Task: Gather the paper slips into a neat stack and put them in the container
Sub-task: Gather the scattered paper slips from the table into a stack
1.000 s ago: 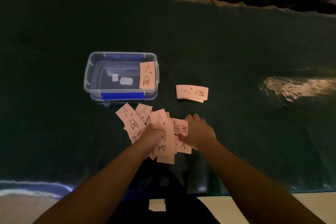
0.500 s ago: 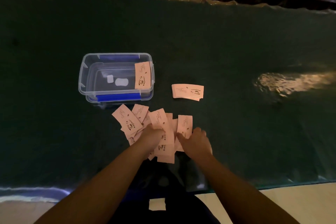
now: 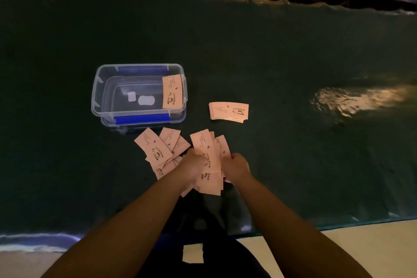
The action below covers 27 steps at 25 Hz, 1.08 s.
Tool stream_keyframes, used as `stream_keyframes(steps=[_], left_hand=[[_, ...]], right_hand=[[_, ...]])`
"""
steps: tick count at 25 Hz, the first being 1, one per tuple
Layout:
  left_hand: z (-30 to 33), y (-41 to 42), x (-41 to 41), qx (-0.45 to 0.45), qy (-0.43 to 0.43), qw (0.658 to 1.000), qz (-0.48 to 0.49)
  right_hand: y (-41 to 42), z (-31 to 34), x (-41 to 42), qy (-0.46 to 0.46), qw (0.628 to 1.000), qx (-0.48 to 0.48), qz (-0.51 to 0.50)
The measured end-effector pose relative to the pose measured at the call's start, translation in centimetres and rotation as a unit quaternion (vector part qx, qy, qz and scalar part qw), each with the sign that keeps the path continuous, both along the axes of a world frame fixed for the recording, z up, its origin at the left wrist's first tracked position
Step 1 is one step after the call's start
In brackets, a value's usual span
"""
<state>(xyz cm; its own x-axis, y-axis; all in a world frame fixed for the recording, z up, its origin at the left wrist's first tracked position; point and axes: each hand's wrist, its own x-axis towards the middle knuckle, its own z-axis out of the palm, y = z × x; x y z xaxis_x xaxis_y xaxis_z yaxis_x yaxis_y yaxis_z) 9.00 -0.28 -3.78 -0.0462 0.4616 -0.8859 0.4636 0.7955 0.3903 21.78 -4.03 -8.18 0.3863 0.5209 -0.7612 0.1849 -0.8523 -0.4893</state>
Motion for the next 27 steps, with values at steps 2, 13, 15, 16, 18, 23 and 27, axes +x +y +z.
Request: stream_keyframes(steps=[2,13,15,16,18,23,27], left_hand=[[0.2,0.3,1.0,-0.01,0.002,1.0,-0.018],[-1.7,-1.1,0.9,0.111,-0.044,0.991,-0.067],[-2.6,-0.9,0.4,0.143,-0.01,0.988,-0.056],[-2.9,-0.8,0.1,0.153,0.01,0.986,-0.059],[-3.1,-0.6,-0.6,0.185,0.063,0.978,-0.078],[-3.0,0.7,-1.5,0.207,0.134,0.957,-0.153],[-2.3,2.1,-0.8,0.152,0.126,0.951,-0.24]], right_hand=[[0.2,0.1,0.3,0.074,0.995,-0.016,-0.069],[0.0,0.8,0.8,0.123,0.991,0.032,-0.048],[-0.1,0.7,0.4,0.114,0.993,0.021,-0.037],[-0.2,0.6,0.3,0.109,0.993,0.018,-0.037],[-0.3,0.4,0.4,0.105,0.993,0.021,-0.046],[-0.3,0.2,1.4,0.12,0.988,0.039,-0.089],[0.1,0.6,2.0,0.158,0.979,0.049,-0.116]])
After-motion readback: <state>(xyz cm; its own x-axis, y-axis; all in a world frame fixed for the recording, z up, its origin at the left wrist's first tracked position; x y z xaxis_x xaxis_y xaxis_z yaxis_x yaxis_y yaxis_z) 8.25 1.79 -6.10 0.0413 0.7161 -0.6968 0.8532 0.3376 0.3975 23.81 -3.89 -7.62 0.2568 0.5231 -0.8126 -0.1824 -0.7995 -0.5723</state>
